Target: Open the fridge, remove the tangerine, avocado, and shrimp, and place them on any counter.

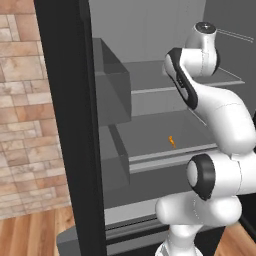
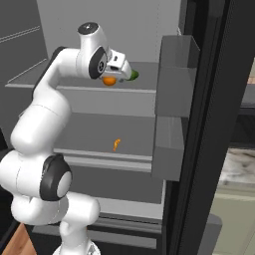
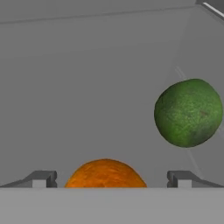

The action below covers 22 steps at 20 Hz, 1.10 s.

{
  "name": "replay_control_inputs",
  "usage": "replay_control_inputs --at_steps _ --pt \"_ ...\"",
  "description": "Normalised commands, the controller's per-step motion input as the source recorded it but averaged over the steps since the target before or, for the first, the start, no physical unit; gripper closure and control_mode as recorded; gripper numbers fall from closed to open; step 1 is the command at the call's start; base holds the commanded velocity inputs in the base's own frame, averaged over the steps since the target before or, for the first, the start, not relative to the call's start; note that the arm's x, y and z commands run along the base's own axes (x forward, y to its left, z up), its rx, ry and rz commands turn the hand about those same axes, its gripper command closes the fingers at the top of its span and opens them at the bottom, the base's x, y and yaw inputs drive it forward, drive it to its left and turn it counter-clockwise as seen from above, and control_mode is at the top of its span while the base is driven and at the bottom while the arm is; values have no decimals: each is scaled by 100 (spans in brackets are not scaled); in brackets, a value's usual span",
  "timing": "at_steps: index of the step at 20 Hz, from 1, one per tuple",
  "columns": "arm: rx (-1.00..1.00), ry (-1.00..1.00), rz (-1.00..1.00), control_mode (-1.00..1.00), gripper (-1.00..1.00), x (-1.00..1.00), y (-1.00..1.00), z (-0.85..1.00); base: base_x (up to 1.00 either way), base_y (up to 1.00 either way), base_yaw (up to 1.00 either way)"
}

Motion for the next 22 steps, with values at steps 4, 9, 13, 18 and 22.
replay_control_inputs --at_steps 4,9,13,18,22 --pt "0 0 0 -100 100 5 0 -34 0 0 0" --pt "0 0 0 -100 100 13 0 -23 0 0 0" --pt "0 -3 0 -100 100 -17 0 0 0 0 0" --pt "0 -33 0 -100 100 -92 5 69 0 0 0" --pt "0 -41 0 -100 100 -100 10 55 0 0 0"
